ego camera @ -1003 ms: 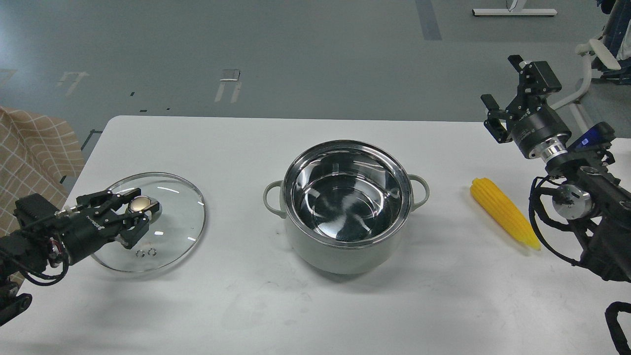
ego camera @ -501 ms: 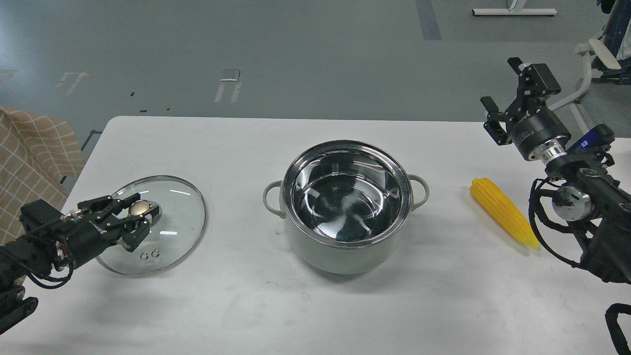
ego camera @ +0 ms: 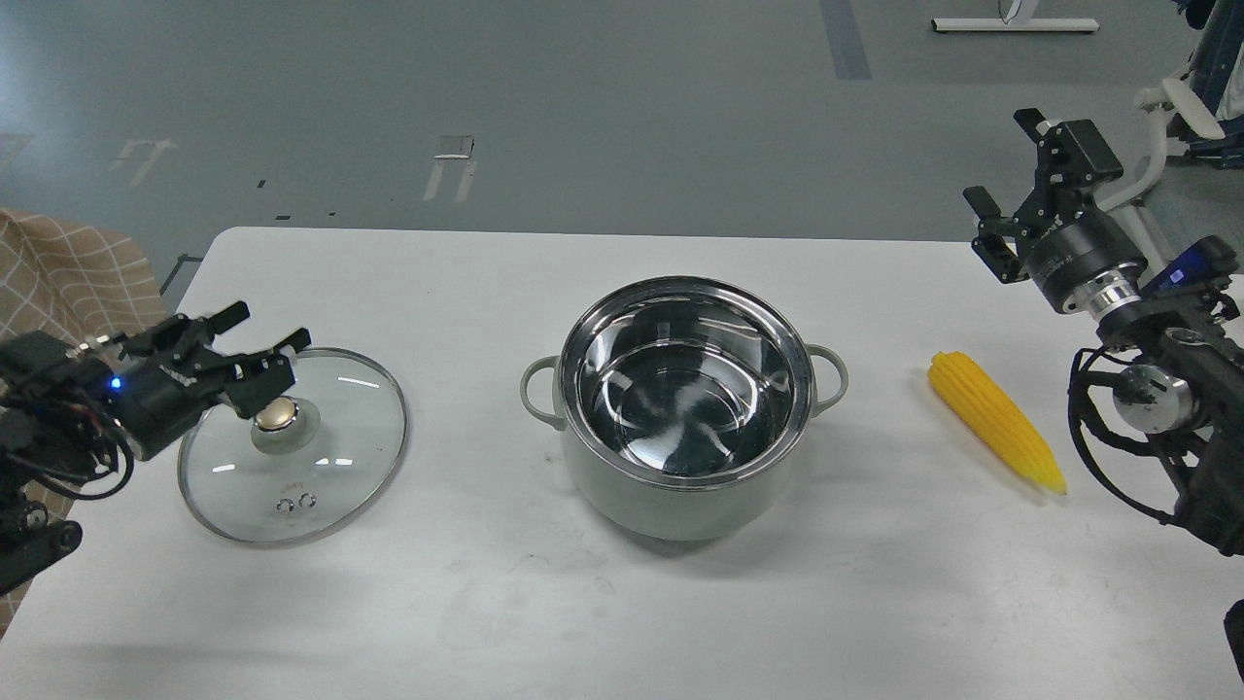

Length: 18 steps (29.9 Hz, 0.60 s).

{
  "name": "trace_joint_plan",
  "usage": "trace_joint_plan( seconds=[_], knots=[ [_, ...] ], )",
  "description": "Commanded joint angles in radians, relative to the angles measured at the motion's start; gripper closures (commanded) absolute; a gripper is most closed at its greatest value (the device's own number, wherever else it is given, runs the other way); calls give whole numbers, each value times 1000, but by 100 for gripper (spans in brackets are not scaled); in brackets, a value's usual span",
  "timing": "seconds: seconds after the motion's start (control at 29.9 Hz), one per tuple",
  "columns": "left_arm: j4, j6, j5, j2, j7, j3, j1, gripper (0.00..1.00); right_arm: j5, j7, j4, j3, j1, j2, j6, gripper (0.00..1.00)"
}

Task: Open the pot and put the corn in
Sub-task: 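Release the lid and raise the left gripper away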

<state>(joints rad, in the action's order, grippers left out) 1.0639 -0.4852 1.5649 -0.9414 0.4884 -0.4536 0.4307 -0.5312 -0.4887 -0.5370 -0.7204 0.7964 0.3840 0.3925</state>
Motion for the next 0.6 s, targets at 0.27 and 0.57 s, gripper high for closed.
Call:
trace_joint_plan(
  seconds=[0.27,0.57],
  knots=[
    [102,588,-853,13,0,-34,413,14,-446,0,-133,452,193,263,-12,0],
    [103,698,-1016,121,0,-129,448,12,-933,0,-215,619,195,340,-149,0]
  ],
)
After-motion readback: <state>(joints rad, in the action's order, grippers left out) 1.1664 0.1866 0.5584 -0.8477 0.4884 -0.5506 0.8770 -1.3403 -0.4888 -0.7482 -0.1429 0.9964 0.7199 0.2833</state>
